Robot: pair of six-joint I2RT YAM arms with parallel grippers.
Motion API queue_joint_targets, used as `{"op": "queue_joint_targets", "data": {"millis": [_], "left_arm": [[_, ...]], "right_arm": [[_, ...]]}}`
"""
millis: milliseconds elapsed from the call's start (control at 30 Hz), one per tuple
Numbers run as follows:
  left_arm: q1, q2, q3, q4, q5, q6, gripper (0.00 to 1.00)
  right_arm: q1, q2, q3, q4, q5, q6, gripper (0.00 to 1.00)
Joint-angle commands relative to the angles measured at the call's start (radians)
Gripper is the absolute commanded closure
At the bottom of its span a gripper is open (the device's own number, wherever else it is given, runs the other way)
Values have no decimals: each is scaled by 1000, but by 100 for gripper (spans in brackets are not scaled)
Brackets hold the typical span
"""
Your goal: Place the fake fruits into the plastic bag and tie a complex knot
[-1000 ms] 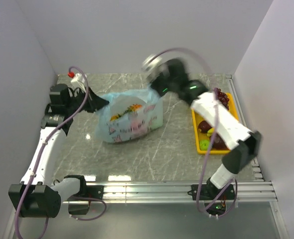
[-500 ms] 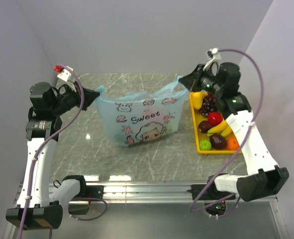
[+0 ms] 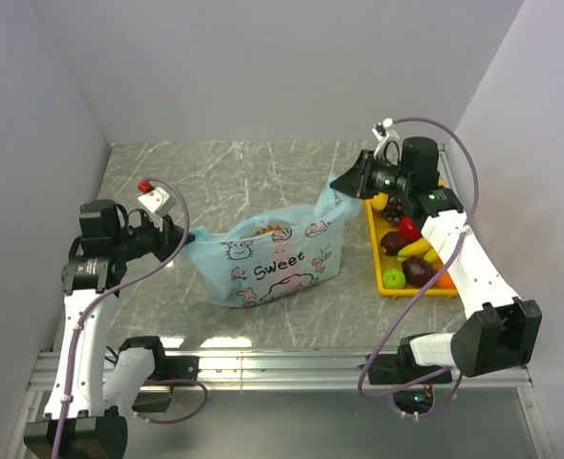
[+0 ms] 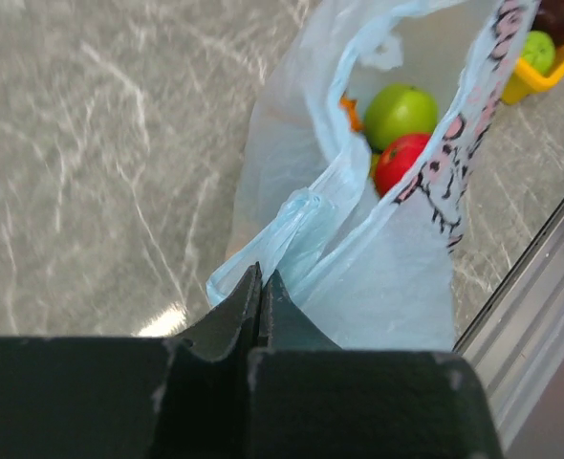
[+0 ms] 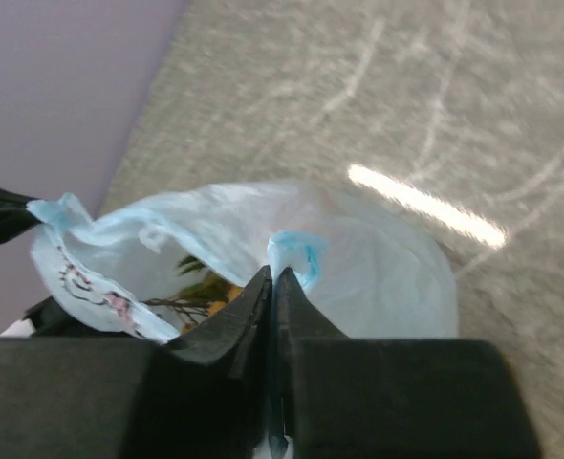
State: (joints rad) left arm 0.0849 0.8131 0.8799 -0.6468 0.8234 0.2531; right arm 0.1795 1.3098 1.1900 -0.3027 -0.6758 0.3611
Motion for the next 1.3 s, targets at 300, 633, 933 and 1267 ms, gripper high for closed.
{"op": "queue_joint_targets", "data": {"millis": [300,633,933,1267], "left_arm": [[6,144,292,-76,238,100,100],[4,129,272,-111,252,144,100],[1,132,265,-100,238,129,100],[1,117,246,5,181,-22,100]], "right_arm": [[-11,127,508,-399,-19,-417,26],[66,581,1248,-1137,-28,-887,4],[227,523,1004,-1141,85,-1059,9],[212,576,1131,-1098,159,-964,100]]}}
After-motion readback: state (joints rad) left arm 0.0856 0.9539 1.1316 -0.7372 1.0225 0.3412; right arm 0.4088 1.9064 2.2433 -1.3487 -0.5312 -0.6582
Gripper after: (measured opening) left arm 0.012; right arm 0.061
